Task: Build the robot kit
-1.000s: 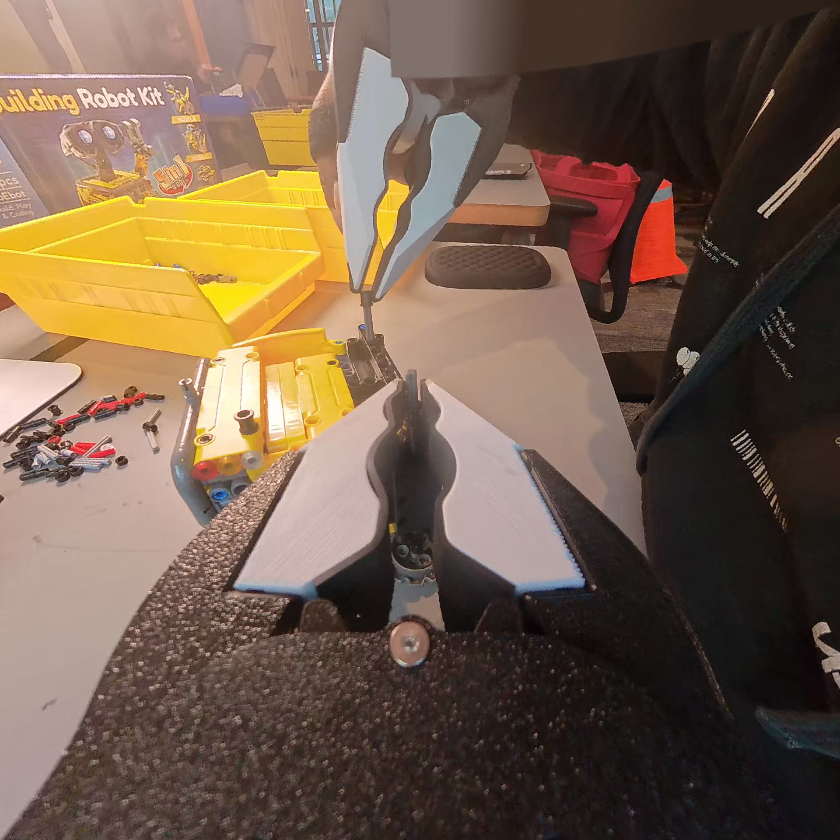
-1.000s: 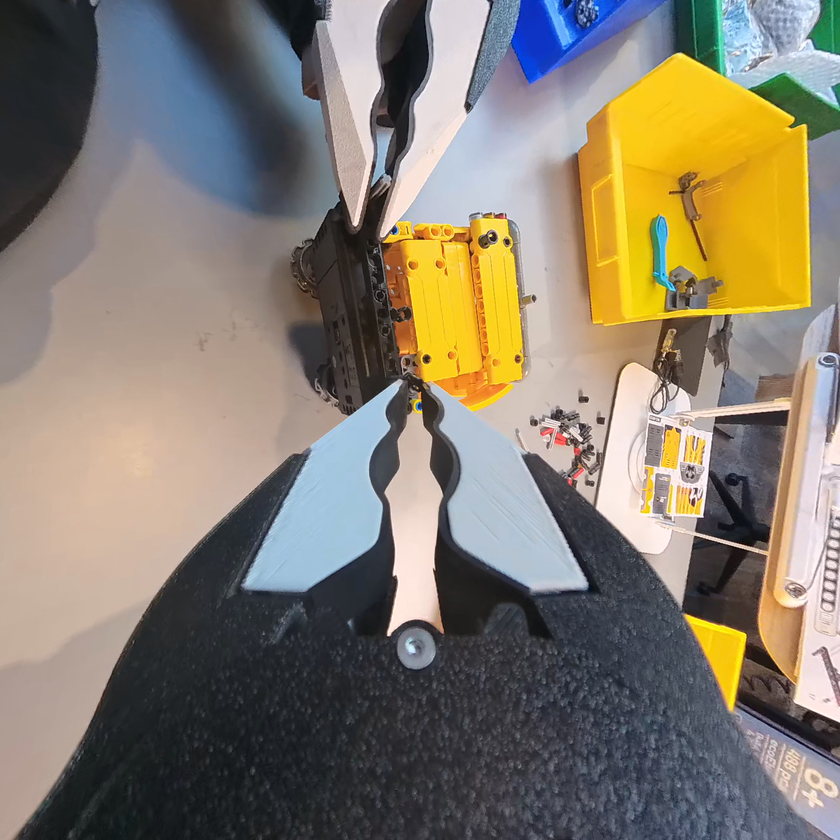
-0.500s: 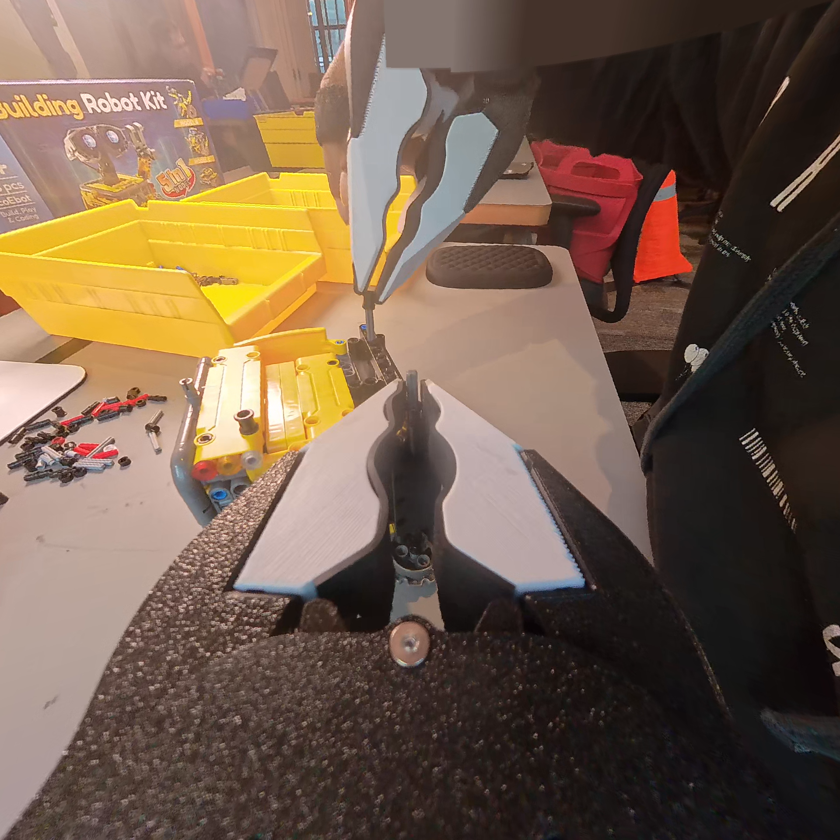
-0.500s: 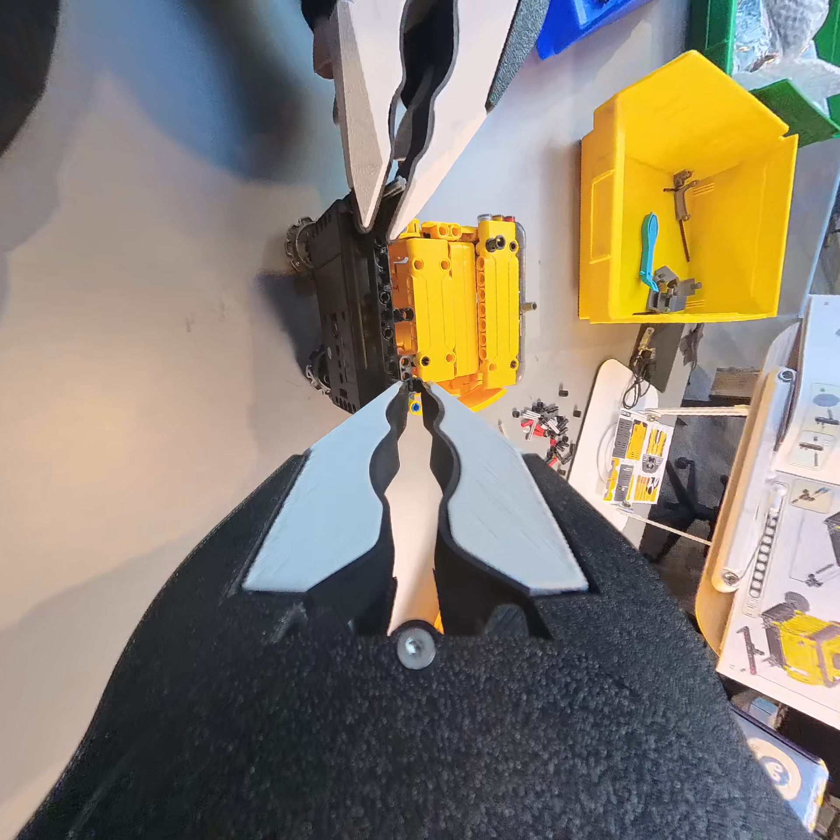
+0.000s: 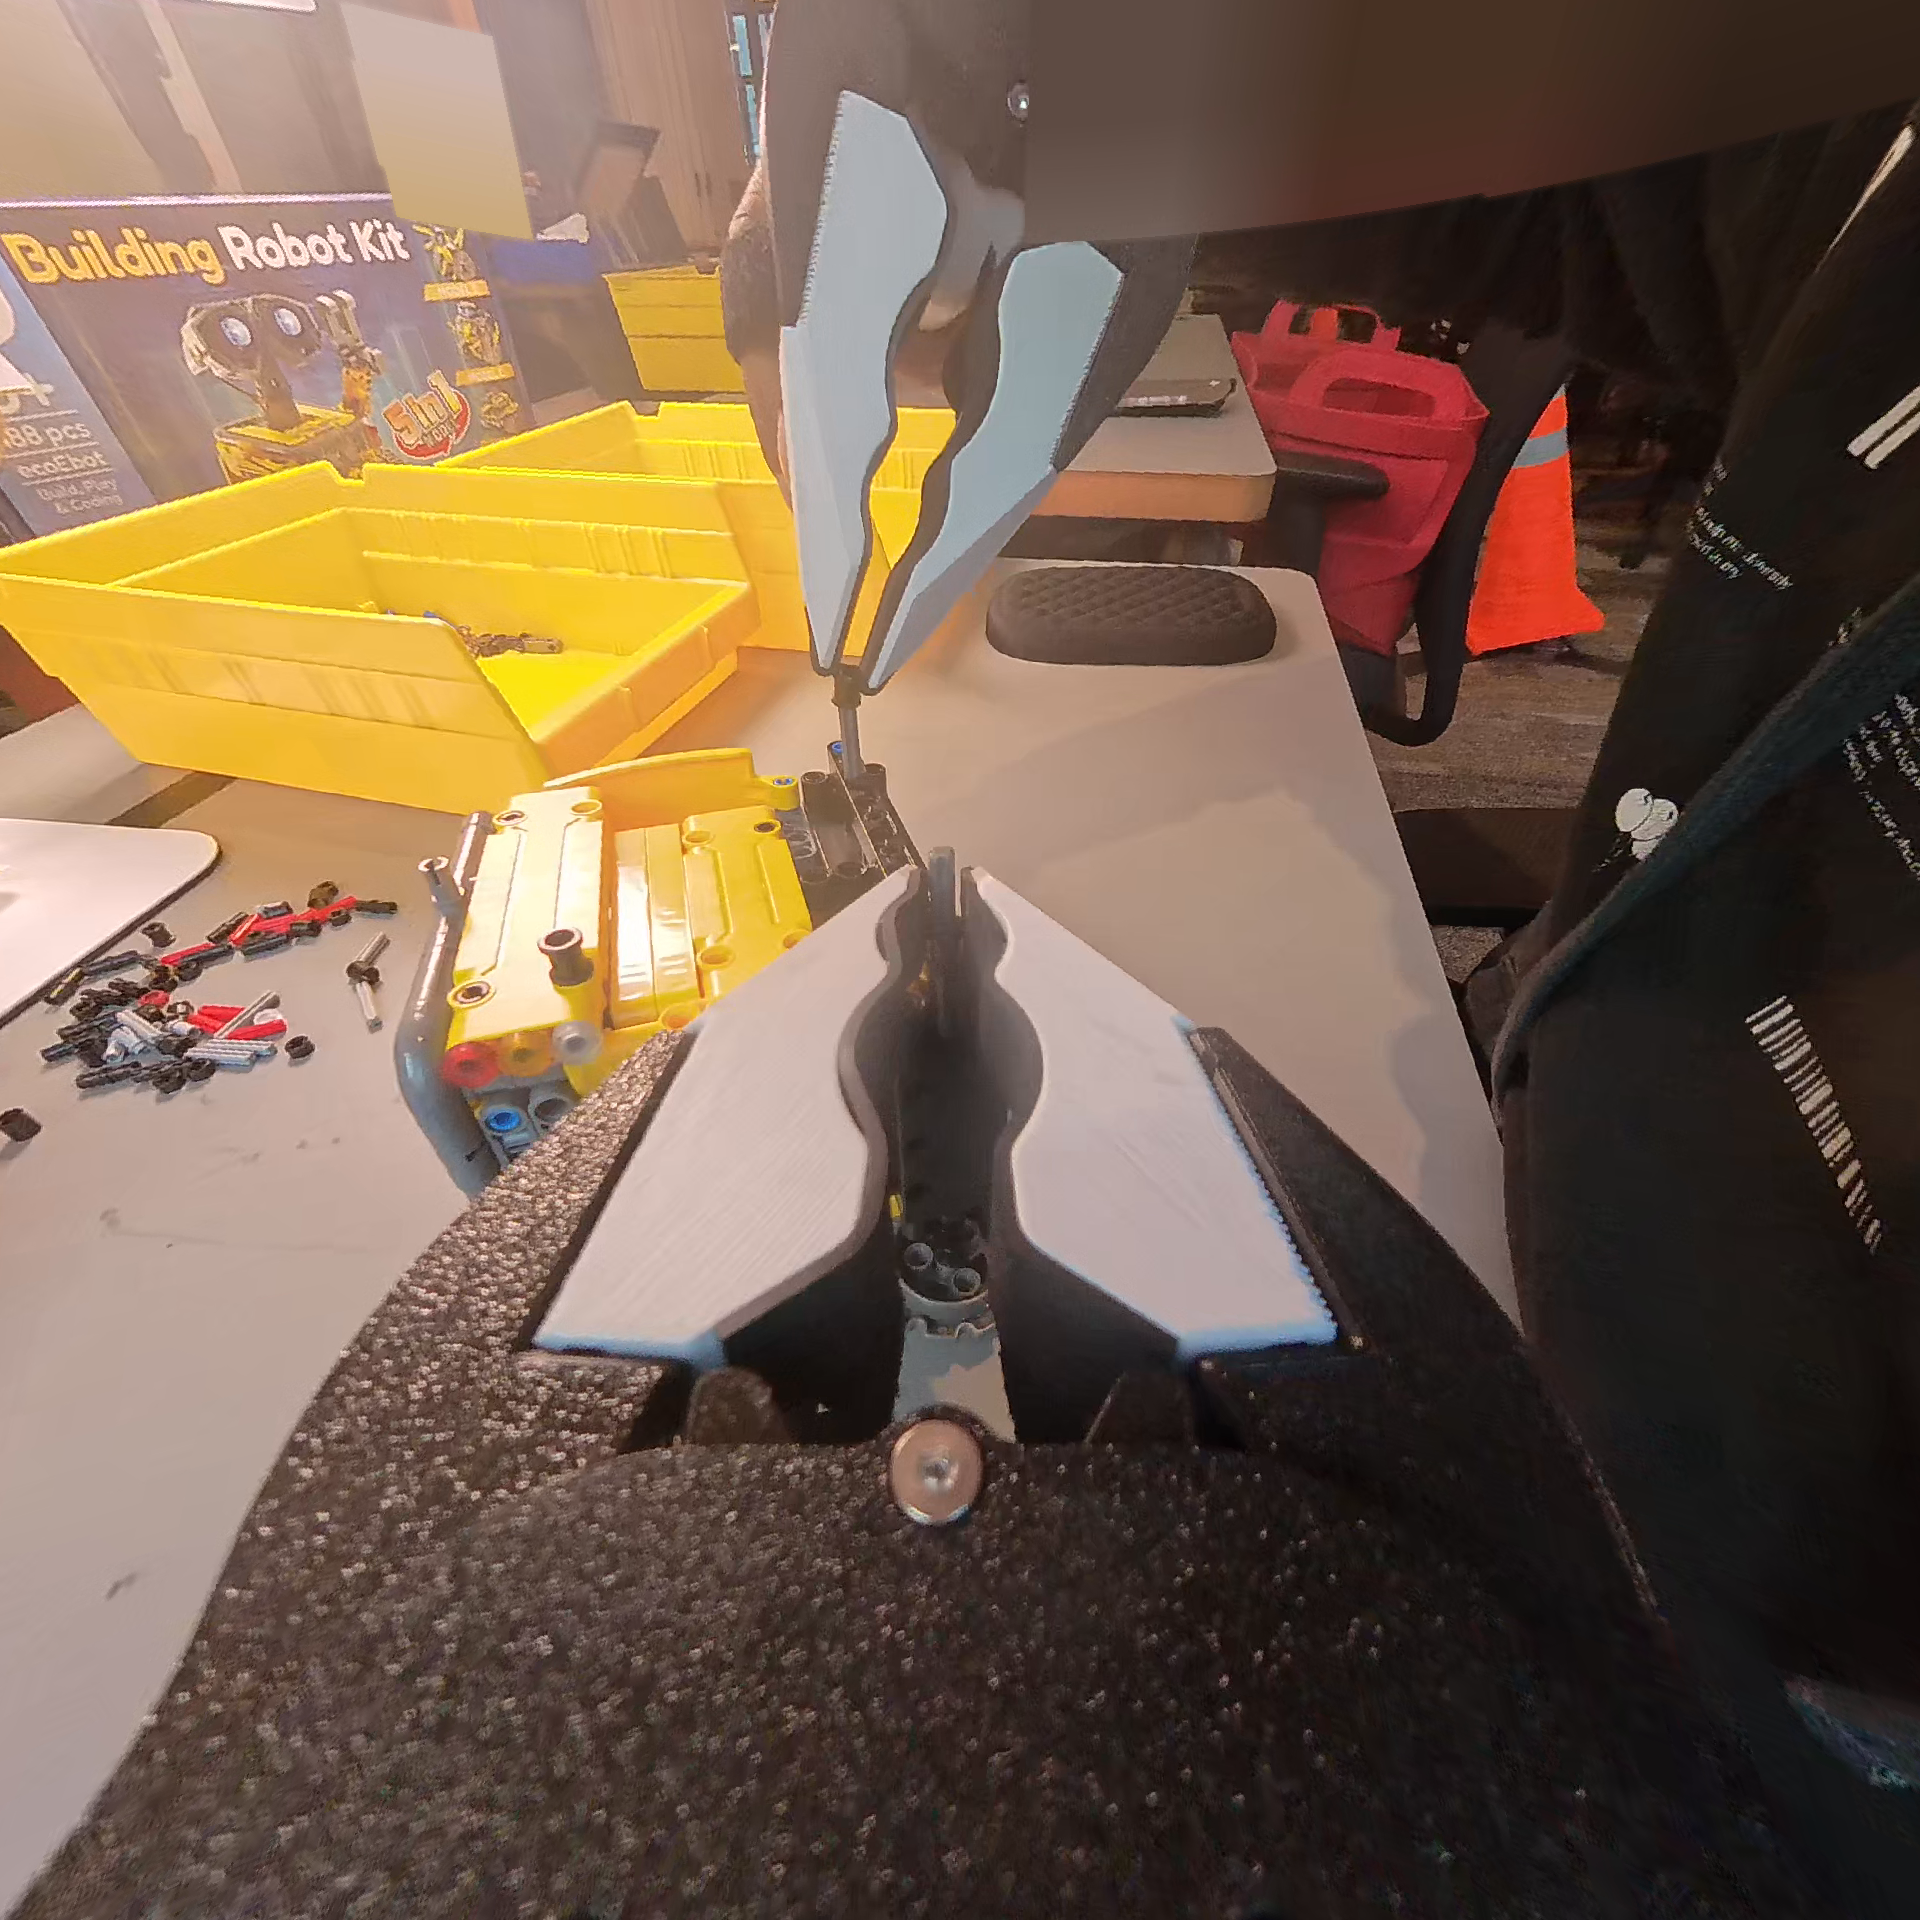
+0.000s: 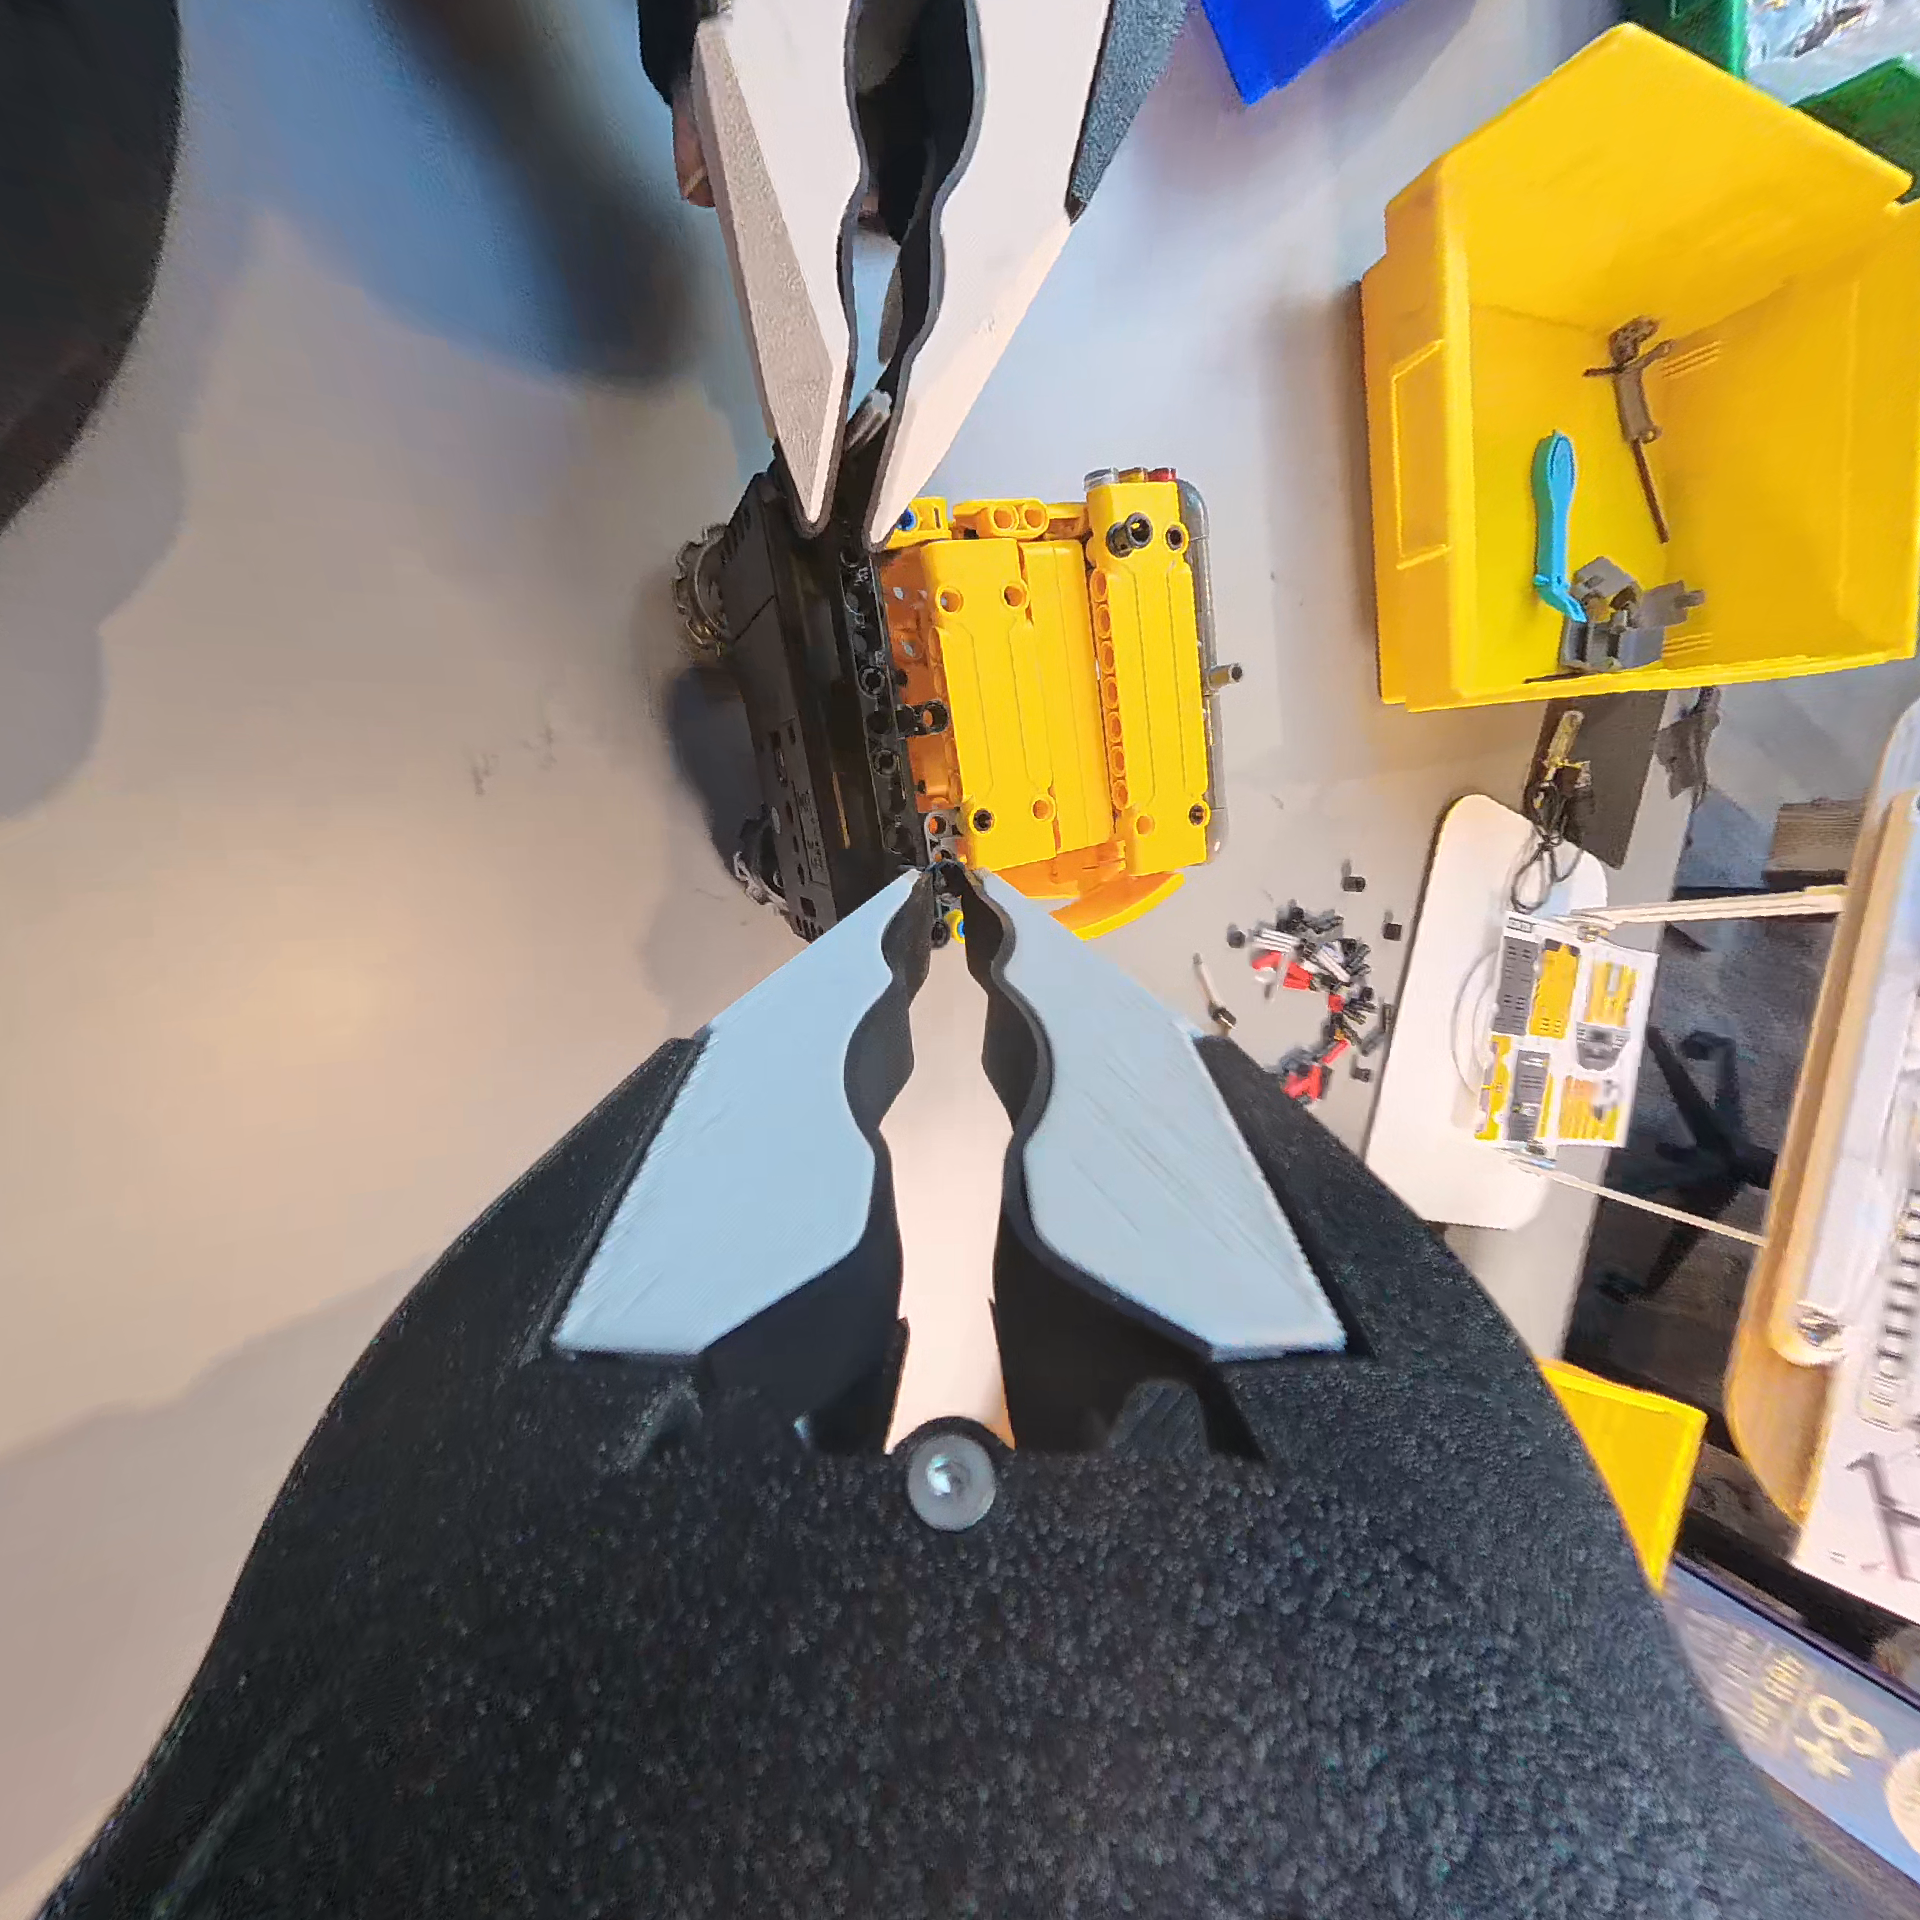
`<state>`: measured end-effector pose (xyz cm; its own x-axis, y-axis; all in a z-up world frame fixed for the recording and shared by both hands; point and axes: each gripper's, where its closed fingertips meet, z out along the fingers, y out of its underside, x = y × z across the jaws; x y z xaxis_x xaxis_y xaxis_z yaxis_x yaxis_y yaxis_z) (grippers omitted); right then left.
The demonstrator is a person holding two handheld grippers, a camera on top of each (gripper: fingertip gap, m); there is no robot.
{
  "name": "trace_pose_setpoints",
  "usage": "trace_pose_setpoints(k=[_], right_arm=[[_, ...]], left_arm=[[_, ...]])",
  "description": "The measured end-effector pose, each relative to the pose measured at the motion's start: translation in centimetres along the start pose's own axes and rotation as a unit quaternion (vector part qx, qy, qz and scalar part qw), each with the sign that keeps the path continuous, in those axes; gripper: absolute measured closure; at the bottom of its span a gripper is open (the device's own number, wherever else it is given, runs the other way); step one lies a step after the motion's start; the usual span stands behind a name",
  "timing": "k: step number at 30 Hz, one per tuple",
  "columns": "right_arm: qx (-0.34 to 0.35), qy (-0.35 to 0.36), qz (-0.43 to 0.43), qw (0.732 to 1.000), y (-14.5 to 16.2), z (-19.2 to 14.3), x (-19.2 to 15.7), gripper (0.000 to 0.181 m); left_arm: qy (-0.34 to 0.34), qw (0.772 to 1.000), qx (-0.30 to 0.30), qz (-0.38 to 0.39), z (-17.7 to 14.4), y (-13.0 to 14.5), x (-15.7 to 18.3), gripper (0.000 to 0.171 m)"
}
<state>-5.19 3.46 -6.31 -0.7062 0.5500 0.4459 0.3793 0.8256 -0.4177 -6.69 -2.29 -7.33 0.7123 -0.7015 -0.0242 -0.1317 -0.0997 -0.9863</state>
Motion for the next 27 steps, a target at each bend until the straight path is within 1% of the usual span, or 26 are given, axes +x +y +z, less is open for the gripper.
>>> trace_pose_setpoints(k=[4, 6, 8, 12, 14, 15, 19, 22, 23, 24, 27], right_arm=[[0.003, -0.002, 0.005, 1.0, -0.08, 0.05, -0.02, 0.176], [-0.002, -0.015, 0.013, 1.0, 0.44, 0.19, -0.13, 0.176], [0.009, -0.018, 0.015, 1.0, 0.39, 0.73, -0.36, 0.176], [0.018, -0.019, 0.018, 1.0, 0.19, 0.82, -0.38, 0.176], [0.021, -0.017, 0.02, 0.999, 0.22, 0.85, -0.32, 0.176], [0.021, -0.017, 0.023, 0.999, 0.26, 0.85, -0.3, 0.176], [0.026, -0.021, 0.046, 0.998, 0.32, 0.89, -0.3, 0.176], [0.03, -0.031, 0.06, 0.997, 0.17, 0.82, -0.39, 0.175], [0.033, -0.036, 0.065, 0.997, 0.1, 0.81, -0.45, 0.172], [0.033, -0.045, 0.075, 0.996, 0.11, 0.85, -0.58, 0.164], [0.039, -0.058, 0.101, 0.992, 0.22, 0.8, -0.41, 0.163]], left_arm=[[0.001, 1.0, 0.001, -0.001, -0.02, 0.01, 0.01, 0.169], [0.0, 1.0, 0.001, 0.0, 0.04, -0.05, 0.01, 0.169], [0.001, 1.0, 0.0, 0.002, 0.07, -0.01, 0.07, 0.168], [-0.001, 1.0, 0.005, -0.008, -0.2, 0.09, -0.06, 0.169], [0.0, 1.0, 0.006, -0.007, -0.18, 0.05, -0.09, 0.166], [0.001, 1.0, 0.006, -0.006, -0.16, 0.03, -0.08, 0.168], [0.006, 1.0, 0.009, -0.008, -0.12, 0.0, -0.03, 0.166], [0.007, 1.0, 0.006, -0.007, -0.17, 0.06, 0.09, 0.168], [0.006, 1.0, 0.005, -0.004, -0.17, 0.07, 0.13, 0.166], [0.005, 1.0, 0.003, -0.002, -0.15, 0.07, 0.18, 0.168], [0.0, 1.0, 0.003, 0.002, -0.18, 0.0, 0.22, 0.165]])
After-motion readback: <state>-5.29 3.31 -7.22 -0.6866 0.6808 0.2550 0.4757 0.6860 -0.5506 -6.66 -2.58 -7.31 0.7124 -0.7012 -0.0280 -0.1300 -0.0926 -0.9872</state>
